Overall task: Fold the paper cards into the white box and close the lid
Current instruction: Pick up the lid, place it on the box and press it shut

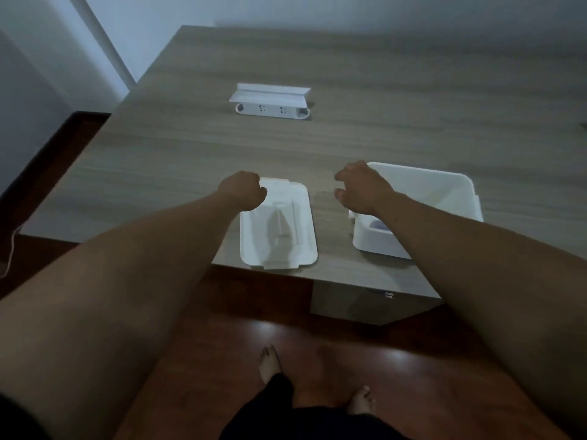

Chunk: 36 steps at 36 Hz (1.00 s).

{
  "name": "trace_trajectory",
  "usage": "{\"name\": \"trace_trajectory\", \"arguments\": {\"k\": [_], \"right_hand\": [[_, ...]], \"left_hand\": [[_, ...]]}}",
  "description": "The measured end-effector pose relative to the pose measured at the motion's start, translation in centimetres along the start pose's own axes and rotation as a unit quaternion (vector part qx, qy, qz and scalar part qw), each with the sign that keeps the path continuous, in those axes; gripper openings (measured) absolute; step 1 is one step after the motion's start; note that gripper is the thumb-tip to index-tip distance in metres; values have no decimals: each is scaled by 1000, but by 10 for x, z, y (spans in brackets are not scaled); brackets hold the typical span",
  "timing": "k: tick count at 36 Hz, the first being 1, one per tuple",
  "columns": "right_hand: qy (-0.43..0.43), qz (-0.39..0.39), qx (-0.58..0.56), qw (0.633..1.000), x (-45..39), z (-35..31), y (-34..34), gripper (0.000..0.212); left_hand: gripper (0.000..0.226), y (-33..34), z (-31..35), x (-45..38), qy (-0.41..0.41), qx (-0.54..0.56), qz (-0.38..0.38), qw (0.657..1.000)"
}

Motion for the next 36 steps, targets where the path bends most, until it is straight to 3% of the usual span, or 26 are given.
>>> {"name": "trace_trajectory", "arguments": {"k": [8,12,16,21,27,32,36], "right_hand": [[32,-79,-12,996,-19,-32,75,38],[87,-133,-35,987,-15,-36,119,36],[156,-159,-84,971,-3,-36,154,52],[184,-158,-144,959,9,-42,170,72],[159,-98,-150,971,3,-45,143,56],[80,25,-172,982,-8,-61,70,48],[85,62,-152,983,-11,-57,27,70]], "left_hand": [[27,48,-71,-14,-120,66,11,991],[50,87,-85,-20,-132,168,-55,975],[50,117,-86,-22,-179,367,-91,908],[35,120,-80,-25,-216,470,-93,851],[38,89,-73,-42,-250,562,-90,783],[40,46,-52,-57,-250,631,-71,731],[42,10,-28,-67,-224,660,-66,714]]}}
Point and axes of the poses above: each hand's wrist, its own x-axis away from the middle knuckle, its own y-axis out of the palm, z = x × y, the point moved 8 cm from there along -x, towards the middle knuckle, and after that the axes turned 5 degrees about z, right-handed, at the moved point
